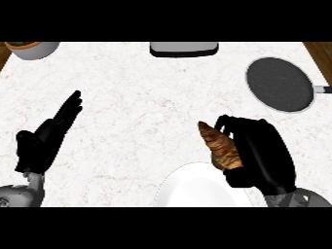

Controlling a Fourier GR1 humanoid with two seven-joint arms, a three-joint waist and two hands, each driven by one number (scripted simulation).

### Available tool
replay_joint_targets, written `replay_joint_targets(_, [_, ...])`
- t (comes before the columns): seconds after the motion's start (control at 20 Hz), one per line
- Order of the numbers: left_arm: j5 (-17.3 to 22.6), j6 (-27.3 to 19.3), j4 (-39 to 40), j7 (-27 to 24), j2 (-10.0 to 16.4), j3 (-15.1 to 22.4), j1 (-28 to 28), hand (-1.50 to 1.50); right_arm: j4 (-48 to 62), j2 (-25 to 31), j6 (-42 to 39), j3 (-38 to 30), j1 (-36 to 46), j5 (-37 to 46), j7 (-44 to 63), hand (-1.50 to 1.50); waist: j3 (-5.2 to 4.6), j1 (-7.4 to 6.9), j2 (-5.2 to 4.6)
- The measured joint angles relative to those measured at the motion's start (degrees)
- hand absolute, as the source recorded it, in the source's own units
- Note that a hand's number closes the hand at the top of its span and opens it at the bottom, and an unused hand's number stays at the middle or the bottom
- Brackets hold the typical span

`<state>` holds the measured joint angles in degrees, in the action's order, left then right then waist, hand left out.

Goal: Pick the croissant from the plate and place it in the pan

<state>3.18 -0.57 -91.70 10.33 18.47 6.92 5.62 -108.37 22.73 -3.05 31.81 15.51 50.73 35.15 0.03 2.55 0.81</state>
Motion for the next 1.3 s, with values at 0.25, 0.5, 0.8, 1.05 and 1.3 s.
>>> replay_joint_targets(0.25, [-0.10, 1.26, 0.19, -0.29, -0.38, -0.33, 0.65, 0.00, -8.61, 3.28, 6.57, -4.18, -9.25, 2.31, -2.12, 1.50, -0.01, -1.17, -0.45])
replay_joint_targets(0.5, [-1.12, 1.35, -0.32, 0.36, -1.59, -0.11, 1.22, 0.00, -5.22, 1.95, 11.63, -12.55, -10.48, -2.68, -7.11, 1.50, 0.01, -2.11, -0.73])
replay_joint_targets(0.8, [-1.92, 1.88, -0.22, 1.47, -2.51, -0.31, 2.17, 0.00, 6.42, 0.42, 16.30, -22.10, -7.78, -11.99, -17.73, 1.50, 0.02, -2.66, -0.88])
replay_joint_targets(1.05, [-2.09, 3.20, -0.41, 1.35, -2.51, -0.87, 2.22, 0.00, 22.49, 0.44, 19.31, -28.04, -0.45, -13.46, -26.49, 1.50, 0.01, -3.20, -1.02])
replay_joint_targets(1.3, [-2.90, 3.29, 0.05, 1.38, -3.43, -0.91, 3.05, 0.00, 39.59, 1.81, 23.17, -34.02, 7.87, -14.16, -35.15, 1.50, 0.04, -3.54, -1.14])
